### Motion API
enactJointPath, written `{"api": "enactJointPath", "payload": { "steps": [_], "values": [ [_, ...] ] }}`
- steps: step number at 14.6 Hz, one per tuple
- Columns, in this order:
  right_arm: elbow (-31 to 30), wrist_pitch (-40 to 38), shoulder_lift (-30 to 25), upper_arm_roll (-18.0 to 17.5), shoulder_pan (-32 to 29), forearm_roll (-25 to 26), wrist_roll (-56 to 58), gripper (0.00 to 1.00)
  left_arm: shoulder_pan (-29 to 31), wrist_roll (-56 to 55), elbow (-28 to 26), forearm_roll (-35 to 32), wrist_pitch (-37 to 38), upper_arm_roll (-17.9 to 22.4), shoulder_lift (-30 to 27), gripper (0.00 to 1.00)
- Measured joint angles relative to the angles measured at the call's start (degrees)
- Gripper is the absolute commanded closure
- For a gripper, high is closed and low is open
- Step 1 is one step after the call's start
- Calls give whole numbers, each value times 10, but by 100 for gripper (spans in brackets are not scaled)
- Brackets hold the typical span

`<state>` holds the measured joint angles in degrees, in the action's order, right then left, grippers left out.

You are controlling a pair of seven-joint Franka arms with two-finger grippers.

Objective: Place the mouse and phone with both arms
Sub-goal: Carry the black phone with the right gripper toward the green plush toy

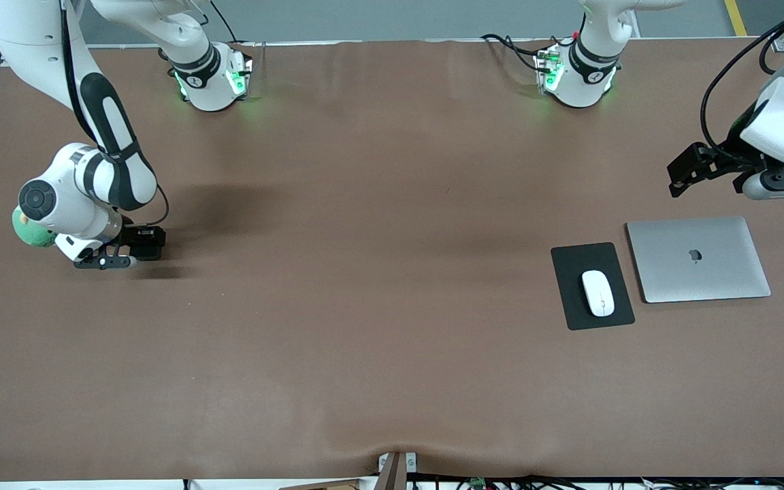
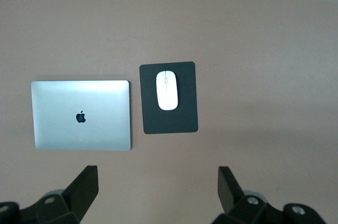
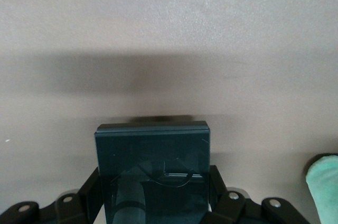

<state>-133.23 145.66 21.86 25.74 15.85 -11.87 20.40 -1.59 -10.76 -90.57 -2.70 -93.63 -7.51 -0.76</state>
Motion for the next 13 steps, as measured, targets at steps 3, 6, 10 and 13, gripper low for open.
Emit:
{"api": "enactJointPath", "payload": {
  "steps": [3,6,10,13],
  "values": [
    [-12,12,3,-2,0,0,0,87,1,1,1,0,3,2,0,0],
    [-13,12,10,-3,0,-1,-1,0,1,1,2,0,3,4,0,0],
    [-6,11,12,-6,1,-1,-1,0,0,1,2,0,3,3,0,0],
    [45,-33,11,-9,6,-1,-1,0,1,1,2,0,3,5,0,0]
  ]
}}
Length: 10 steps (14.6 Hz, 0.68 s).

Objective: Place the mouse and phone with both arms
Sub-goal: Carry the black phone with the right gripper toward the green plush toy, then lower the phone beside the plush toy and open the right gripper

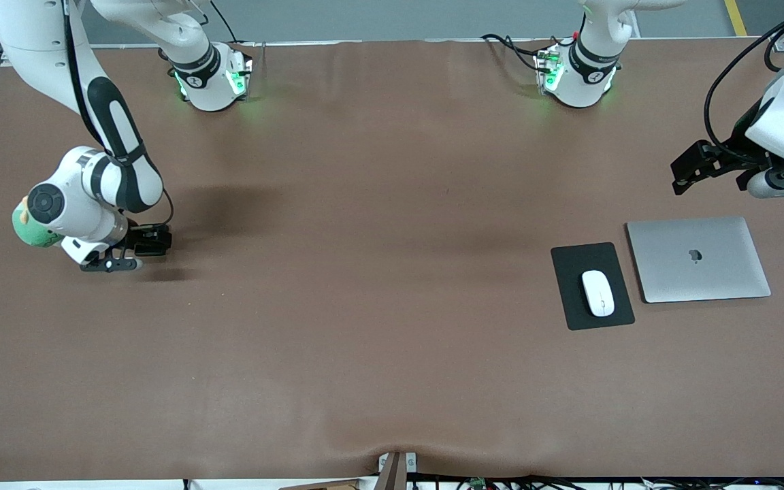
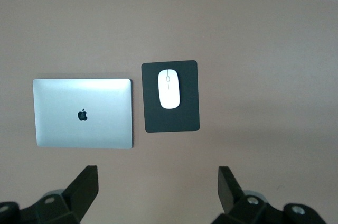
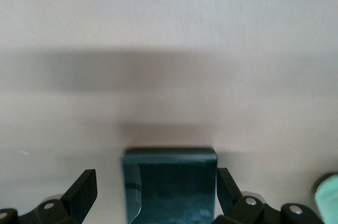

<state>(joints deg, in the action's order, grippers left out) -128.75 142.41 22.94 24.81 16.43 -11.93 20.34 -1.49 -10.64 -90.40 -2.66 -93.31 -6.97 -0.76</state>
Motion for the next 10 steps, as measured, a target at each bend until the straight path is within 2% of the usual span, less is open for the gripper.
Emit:
{"api": "enactJointPath", "payload": {
  "steps": [6,10],
  "values": [
    [203,-170,10,-4,-1,0,0,0,0,0,1,0,0,1,0,0],
    [289,-195,32,-31,-14,0,0,0,0,0,4,0,0,1,0,0]
  ]
}}
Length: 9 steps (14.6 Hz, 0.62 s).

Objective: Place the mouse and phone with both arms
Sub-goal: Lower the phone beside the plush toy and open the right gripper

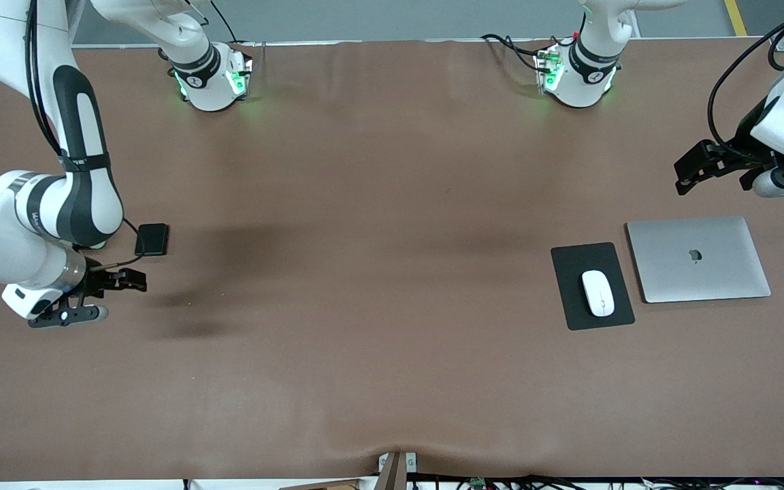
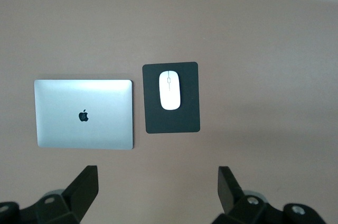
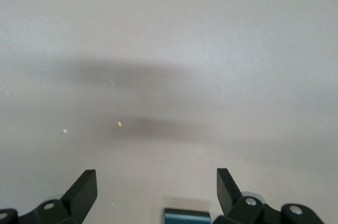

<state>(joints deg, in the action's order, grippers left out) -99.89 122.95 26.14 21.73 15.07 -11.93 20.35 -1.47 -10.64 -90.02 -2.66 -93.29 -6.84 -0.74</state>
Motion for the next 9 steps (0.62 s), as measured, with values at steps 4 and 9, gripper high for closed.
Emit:
{"api": "enactJointPath", "payload": {
  "steps": [4,9],
  "values": [
    [85,-74,3,-30,-38,0,0,0,0,-2,0,0,0,0,0,0],
    [183,-181,2,-51,-88,0,2,0,0,-5,8,1,1,0,-2,0]
  ]
}}
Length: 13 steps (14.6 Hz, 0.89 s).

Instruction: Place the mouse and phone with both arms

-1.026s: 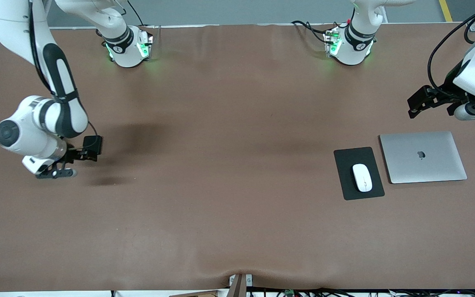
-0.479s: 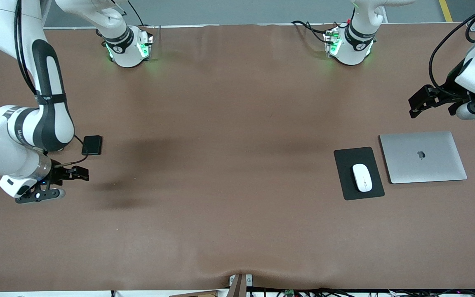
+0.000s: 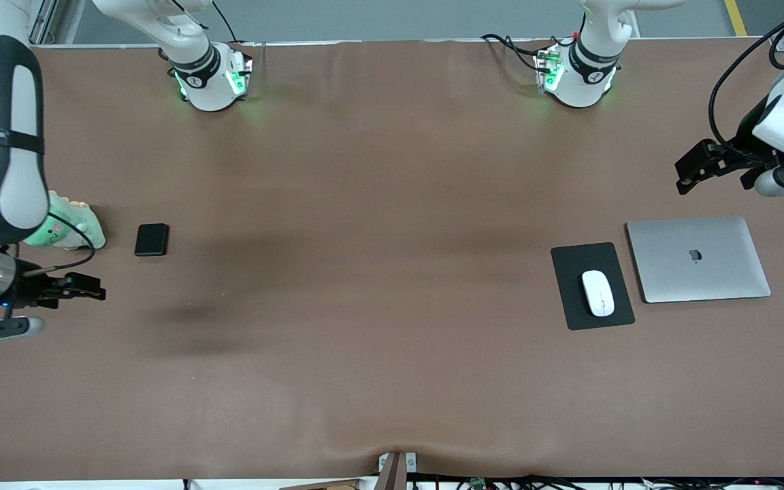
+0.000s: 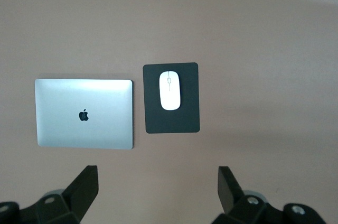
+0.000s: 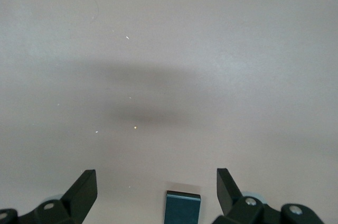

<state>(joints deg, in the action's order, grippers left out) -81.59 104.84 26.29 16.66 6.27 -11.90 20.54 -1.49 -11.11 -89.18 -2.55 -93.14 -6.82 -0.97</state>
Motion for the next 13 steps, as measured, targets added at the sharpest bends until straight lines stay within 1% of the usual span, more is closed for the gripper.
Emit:
{"api": "enactJointPath", "payload": {
  "steps": [3,6,7,9,11,13],
  "values": [
    [25,-47,-9,-1,-21,0,0,0,0,0,20,2,9,0,-3,0],
    [43,-89,-33,-9,-32,2,0,0,0,0,23,2,14,0,-3,0],
    [50,-102,-41,-14,-33,12,0,0,0,0,23,2,15,0,-2,0],
    [75,-156,-53,-21,-35,29,0,0,0,0,23,2,16,0,2,0],
    [106,-214,-60,-24,-36,31,-8,0,0,0,23,2,16,1,7,0],
    [120,-244,-77,-24,-36,33,-38,0,1,0,23,2,17,2,9,0]
  ]
}}
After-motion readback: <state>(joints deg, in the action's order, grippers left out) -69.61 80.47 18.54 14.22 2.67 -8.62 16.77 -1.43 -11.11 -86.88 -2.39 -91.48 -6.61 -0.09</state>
